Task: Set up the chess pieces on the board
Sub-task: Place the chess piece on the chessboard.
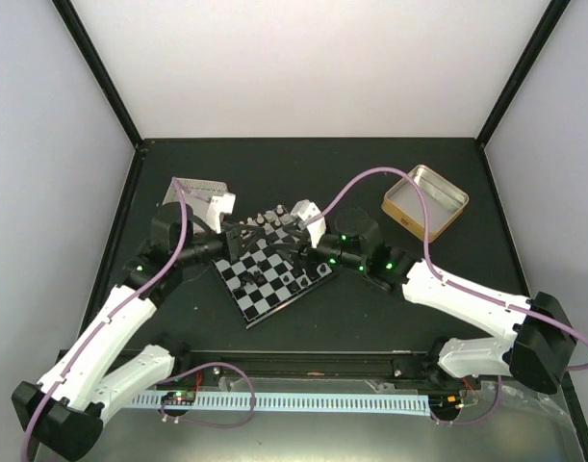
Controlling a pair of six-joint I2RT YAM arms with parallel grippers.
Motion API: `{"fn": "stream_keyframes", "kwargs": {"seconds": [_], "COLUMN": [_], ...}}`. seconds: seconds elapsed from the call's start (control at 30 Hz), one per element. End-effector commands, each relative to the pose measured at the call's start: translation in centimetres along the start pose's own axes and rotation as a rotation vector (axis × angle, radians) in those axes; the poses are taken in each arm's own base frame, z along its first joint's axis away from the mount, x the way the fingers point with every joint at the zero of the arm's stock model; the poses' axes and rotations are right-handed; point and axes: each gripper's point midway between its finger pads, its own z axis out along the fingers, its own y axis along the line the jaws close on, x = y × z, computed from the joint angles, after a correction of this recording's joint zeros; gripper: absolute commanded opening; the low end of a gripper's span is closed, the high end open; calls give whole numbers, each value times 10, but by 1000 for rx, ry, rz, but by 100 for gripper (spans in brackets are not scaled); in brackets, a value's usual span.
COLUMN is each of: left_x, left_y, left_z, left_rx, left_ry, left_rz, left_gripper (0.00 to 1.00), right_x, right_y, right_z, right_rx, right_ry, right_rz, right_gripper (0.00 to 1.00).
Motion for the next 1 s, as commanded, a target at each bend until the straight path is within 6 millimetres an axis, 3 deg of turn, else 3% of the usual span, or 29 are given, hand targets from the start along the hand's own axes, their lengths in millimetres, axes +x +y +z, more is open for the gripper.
{"fn": "stream_keyframes", "kwargs": {"seconds": [0.0,0.17,0.27,0.43,0.67,0.97], "left_x": [-5,-4,7,31,79,129], "left_y": [26,46,62,70,74,76], "left_z": [-11,-16,-12,4,34,68], "left_rx": [-181,-295,-361,-434,-493,-512], "left_ry": [-42,-79,-66,-27,57,110], "left_rz": [59,80,58,67,49,-12], "left_gripper": [2,2,2,2,2,2], "right_x": [-5,2,12,29,41,53], "right_y": [-22,-44,-75,-116,-134,-141], "right_z": [-6,-15,-28,-56,-72,-73], "right_rx": [135,267,454,739,849,866], "right_ry": [-37,-69,-75,-88,-95,-74], "right_rz": [67,147,221,337,410,456], "right_gripper": [58,62,62,65,69,71]}}
